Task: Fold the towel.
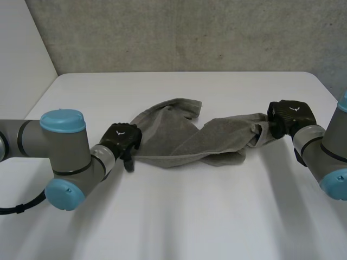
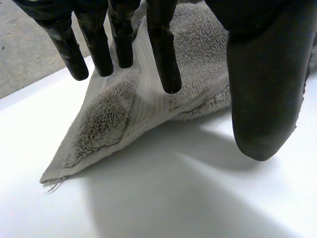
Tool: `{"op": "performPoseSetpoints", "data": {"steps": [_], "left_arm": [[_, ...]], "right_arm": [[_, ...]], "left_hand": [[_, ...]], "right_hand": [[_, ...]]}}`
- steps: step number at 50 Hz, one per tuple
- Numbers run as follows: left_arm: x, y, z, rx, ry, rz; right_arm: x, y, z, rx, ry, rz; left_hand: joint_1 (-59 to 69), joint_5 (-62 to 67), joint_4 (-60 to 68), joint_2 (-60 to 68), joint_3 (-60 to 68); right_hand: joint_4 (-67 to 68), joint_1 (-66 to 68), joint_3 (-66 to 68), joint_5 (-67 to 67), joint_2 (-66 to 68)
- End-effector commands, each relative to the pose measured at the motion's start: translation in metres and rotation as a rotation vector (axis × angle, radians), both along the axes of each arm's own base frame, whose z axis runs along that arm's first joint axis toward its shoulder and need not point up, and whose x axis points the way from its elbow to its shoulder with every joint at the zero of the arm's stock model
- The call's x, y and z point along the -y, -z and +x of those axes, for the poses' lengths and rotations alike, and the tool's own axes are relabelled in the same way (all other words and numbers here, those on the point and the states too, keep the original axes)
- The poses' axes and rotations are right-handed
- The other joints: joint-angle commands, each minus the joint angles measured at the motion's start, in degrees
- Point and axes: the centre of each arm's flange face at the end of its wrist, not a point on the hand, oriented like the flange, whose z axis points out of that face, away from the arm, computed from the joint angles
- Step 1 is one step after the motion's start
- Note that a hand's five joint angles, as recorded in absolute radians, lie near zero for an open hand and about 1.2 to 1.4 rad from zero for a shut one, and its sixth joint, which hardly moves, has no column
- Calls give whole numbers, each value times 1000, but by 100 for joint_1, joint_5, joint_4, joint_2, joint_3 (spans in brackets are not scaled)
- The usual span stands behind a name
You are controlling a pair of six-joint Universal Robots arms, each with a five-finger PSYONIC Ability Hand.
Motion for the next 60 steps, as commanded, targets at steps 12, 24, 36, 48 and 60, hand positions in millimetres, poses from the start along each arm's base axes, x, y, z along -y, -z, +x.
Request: {"op": "performPoseSetpoints", "data": {"steps": [12, 24, 36, 48, 60], "left_arm": [[6, -2, -4, -117, -21, -7], [5, -5, -5, -145, -20, 1], [18, -90, -10, -240, -3, -217], [61, -289, -15, -486, 8, -815], [95, -278, 38, -450, -152, -830]], "right_arm": [[-2, 4, 2, -3, -5, 11], [1, -3, 1, -3, -4, 9], [1, -53, 22, 3, -161, 19], [38, -255, 64, 304, -283, -803], [44, -250, 68, 394, -366, -906]], "left_hand": [[3027, 4283, 4387, 4348, 4364], [4666, 5922, 6027, 5988, 6004], [4666, 5922, 6027, 5988, 6004], [4666, 5922, 6027, 5988, 6004], [4666, 5922, 6027, 5988, 6004]], "right_hand": [[308, 433, 337, 370, 458], [308, 433, 337, 370, 458], [308, 433, 337, 370, 458], [308, 433, 337, 370, 458], [308, 433, 337, 370, 458]]}}
